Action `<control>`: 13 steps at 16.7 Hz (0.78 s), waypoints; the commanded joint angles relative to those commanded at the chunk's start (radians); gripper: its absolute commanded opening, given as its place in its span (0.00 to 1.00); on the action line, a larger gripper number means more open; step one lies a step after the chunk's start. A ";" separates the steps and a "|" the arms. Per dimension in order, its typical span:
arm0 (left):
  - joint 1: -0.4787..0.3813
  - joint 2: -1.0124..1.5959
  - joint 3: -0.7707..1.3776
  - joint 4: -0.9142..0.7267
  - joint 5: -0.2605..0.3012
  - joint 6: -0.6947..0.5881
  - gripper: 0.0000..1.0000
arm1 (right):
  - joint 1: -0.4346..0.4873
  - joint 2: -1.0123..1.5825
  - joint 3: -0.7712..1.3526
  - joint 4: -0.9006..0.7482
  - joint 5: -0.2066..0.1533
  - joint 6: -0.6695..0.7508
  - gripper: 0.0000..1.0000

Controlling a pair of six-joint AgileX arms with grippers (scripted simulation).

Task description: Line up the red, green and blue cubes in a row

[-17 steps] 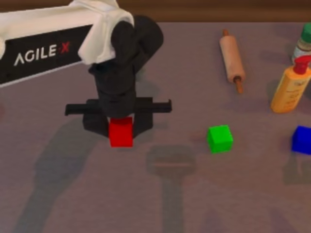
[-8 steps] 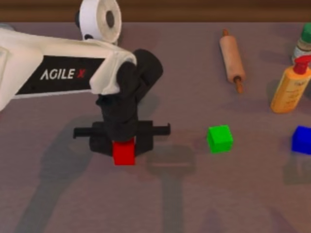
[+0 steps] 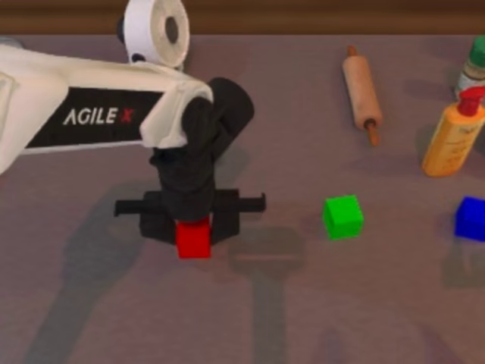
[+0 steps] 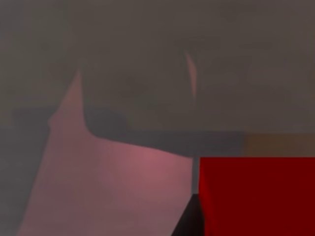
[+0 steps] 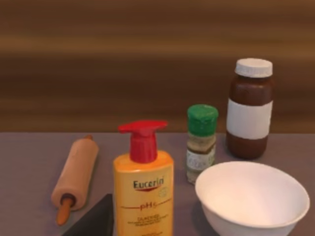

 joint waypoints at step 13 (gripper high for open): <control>0.000 0.000 0.000 0.000 0.000 0.000 1.00 | 0.000 0.000 0.000 0.000 0.000 0.000 1.00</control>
